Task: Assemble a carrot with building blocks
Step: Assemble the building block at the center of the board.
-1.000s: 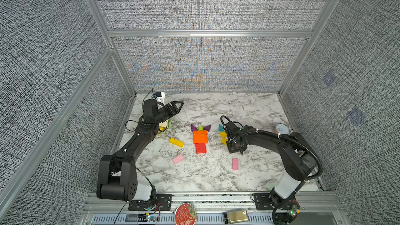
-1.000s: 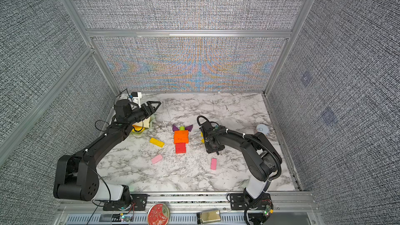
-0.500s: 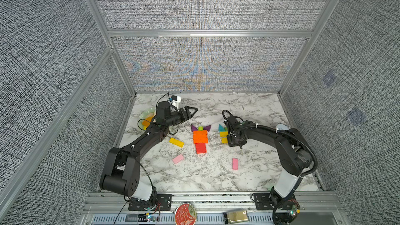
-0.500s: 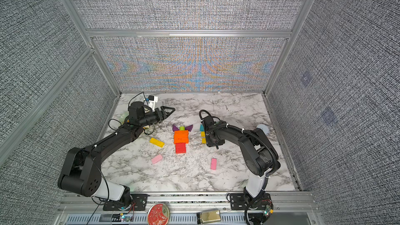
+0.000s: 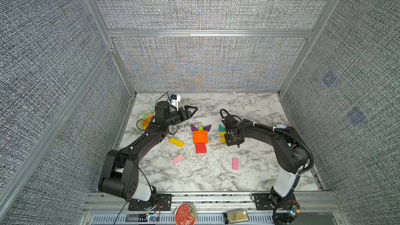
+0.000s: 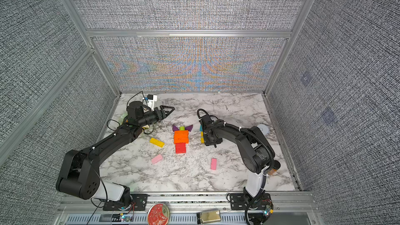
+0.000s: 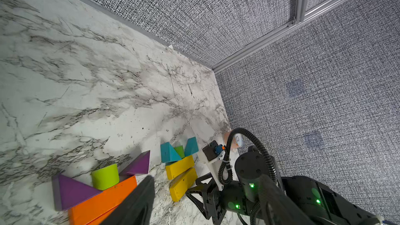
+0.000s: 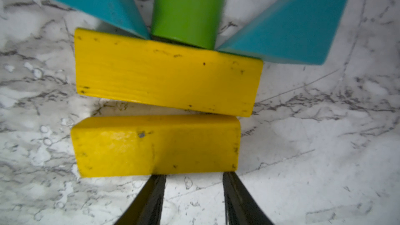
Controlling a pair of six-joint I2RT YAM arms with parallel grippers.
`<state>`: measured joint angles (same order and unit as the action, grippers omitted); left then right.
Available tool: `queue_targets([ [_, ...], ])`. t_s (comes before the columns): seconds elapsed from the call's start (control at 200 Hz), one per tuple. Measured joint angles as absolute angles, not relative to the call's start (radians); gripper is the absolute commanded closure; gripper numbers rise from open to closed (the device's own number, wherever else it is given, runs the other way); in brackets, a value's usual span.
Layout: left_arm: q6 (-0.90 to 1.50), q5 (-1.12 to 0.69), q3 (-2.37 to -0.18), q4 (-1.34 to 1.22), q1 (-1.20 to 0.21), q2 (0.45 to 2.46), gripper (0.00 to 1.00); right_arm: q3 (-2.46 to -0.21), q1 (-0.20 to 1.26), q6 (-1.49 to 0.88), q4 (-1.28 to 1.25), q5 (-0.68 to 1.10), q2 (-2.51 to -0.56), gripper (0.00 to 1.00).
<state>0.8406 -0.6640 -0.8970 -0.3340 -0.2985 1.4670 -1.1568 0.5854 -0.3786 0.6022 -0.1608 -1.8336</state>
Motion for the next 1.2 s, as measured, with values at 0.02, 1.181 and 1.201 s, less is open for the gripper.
queue_targets([
  [0.02,0.840,-0.663,-0.897,-0.334,-0.299,1.467,0.23,-1.157,0.589,-0.379,0.602,-0.162,-1.833,0.44],
  [1.181,0.811,-0.641,-0.907,-0.317,-0.299,1.460,0.23,-1.229,0.638,-0.430,0.630,-0.292,-1.856,0.29],
  [1.201,0.811,-0.637,-0.907,-0.316,-0.299,1.460,0.23,-1.228,0.640,-0.430,0.631,-0.294,-1.851,0.29],
])
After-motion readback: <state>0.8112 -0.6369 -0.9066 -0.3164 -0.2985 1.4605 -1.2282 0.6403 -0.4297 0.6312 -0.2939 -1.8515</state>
